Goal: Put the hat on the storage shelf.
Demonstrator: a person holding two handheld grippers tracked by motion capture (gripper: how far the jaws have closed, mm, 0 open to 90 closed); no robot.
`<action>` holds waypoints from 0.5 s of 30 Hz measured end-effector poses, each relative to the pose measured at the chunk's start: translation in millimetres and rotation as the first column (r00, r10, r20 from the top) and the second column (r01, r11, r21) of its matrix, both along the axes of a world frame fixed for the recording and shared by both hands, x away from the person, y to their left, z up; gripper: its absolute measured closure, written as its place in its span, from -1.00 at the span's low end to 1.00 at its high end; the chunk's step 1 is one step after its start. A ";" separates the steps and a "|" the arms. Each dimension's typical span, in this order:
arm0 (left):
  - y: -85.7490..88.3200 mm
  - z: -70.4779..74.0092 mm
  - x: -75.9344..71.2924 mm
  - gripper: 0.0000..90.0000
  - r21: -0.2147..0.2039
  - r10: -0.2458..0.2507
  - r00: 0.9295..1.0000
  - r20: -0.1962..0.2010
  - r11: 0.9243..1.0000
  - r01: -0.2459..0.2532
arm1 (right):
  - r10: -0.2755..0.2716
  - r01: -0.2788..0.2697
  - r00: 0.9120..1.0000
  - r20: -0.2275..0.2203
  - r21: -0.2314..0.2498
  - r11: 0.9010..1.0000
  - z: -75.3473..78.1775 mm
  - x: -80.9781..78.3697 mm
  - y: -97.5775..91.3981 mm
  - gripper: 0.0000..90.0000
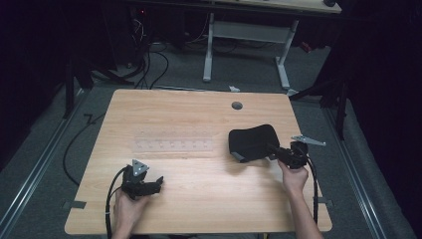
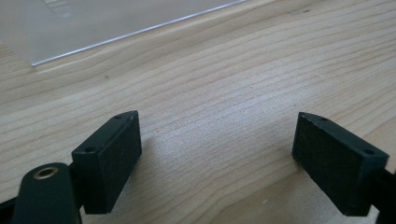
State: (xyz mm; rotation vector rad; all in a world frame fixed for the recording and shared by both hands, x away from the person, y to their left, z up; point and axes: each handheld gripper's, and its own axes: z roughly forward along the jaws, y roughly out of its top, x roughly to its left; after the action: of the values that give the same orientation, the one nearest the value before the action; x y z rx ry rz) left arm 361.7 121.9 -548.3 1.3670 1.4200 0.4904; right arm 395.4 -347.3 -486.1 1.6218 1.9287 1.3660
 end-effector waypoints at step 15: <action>2.4 0.0 -1.1 -0.65 -0.003 -0.040 0.999 0.000 0.999 0.040 | 0.036 -0.036 0.999 0.003 0.001 0.999 13.5 -18.1 4.5 0.90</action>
State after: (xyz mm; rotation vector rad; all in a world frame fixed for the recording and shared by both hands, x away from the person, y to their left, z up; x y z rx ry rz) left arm 360.5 124.3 -548.3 1.3905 1.3899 0.4619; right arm 377.3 -342.7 -472.6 1.5921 1.9648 1.3829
